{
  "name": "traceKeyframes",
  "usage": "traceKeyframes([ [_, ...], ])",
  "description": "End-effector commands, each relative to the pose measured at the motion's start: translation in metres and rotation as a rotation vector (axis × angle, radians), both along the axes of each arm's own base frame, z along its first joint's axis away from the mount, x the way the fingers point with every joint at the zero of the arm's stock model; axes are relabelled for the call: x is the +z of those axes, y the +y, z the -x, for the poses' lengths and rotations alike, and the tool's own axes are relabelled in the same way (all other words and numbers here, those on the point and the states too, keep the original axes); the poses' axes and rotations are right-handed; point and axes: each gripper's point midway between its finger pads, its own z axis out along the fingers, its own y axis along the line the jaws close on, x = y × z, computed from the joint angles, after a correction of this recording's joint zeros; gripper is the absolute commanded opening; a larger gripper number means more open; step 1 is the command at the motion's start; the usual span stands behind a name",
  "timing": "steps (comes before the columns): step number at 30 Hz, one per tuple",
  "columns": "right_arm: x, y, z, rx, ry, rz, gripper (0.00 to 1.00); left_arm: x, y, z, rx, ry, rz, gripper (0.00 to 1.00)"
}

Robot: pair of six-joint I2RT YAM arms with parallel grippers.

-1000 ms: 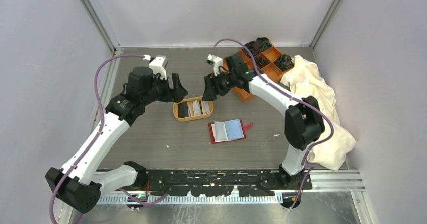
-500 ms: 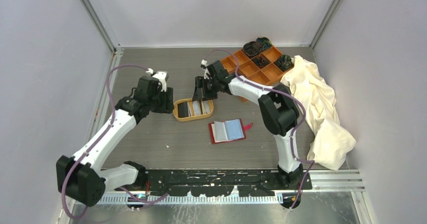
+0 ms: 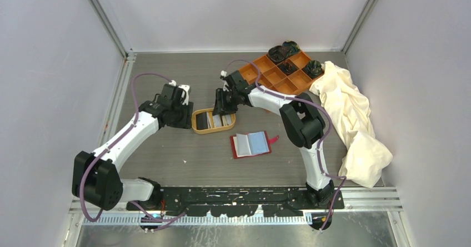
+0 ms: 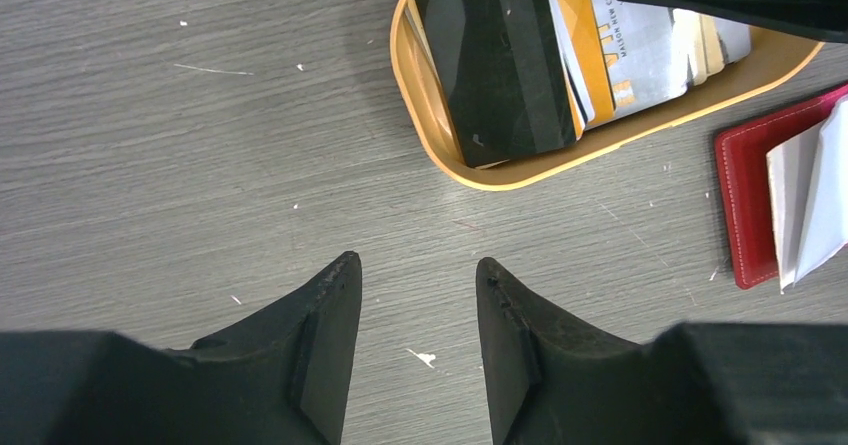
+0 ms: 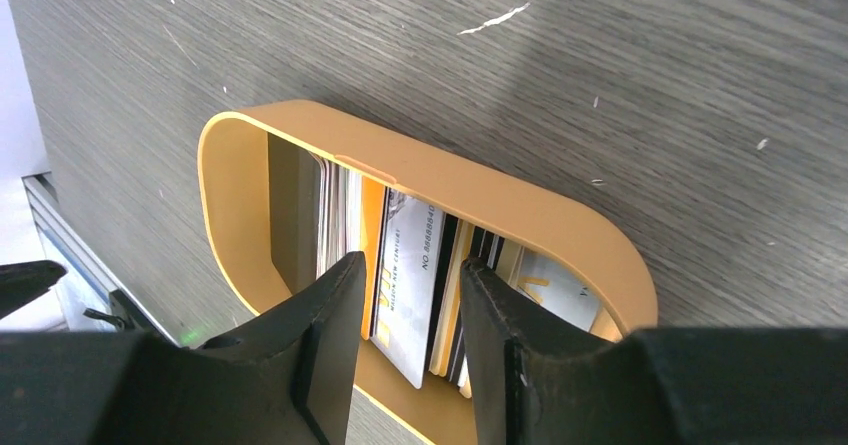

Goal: Put the credit cards into the card holder
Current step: Pick up the credit card from the storage box.

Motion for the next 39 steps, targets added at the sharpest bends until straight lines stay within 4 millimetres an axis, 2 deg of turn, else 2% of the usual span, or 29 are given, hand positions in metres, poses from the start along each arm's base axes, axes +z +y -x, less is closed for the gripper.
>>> traceKeyframes([
  [1, 0.018, 0.018, -0.003, 0.010, -0.003, -0.080, 0.45, 0.007, -0.005, -0.005, -0.020, 0.000, 0.011, 0.46],
  [5, 0.018, 0.025, 0.004, 0.022, 0.043, -0.125, 0.44, 0.006, -0.005, -0.005, -0.022, 0.002, 0.009, 0.46],
  [9, 0.027, 0.030, 0.008, 0.034, 0.085, -0.195, 0.44, 0.006, -0.005, -0.005, -0.023, 0.005, 0.007, 0.46],
  [14, 0.043, 0.033, 0.009, 0.034, 0.118, -0.280, 0.33, 0.007, -0.010, -0.003, -0.041, 0.014, 0.030, 0.46],
  [18, 0.047, 0.037, 0.012, 0.043, 0.141, -0.313, 0.32, 0.006, -0.010, -0.003, -0.041, 0.015, 0.030, 0.46],
  [22, 0.042, 0.038, 0.014, 0.051, 0.161, -0.317, 0.32, 0.007, -0.010, -0.003, -0.043, 0.014, 0.030, 0.46],
  [32, 0.014, 0.034, 0.018, 0.049, 0.182, -0.225, 0.39, 0.007, -0.010, -0.002, -0.044, 0.016, 0.032, 0.46],
  [39, 0.010, 0.046, 0.029, 0.069, 0.247, -0.280, 0.40, 0.007, -0.010, -0.002, -0.046, 0.017, 0.032, 0.46],
])
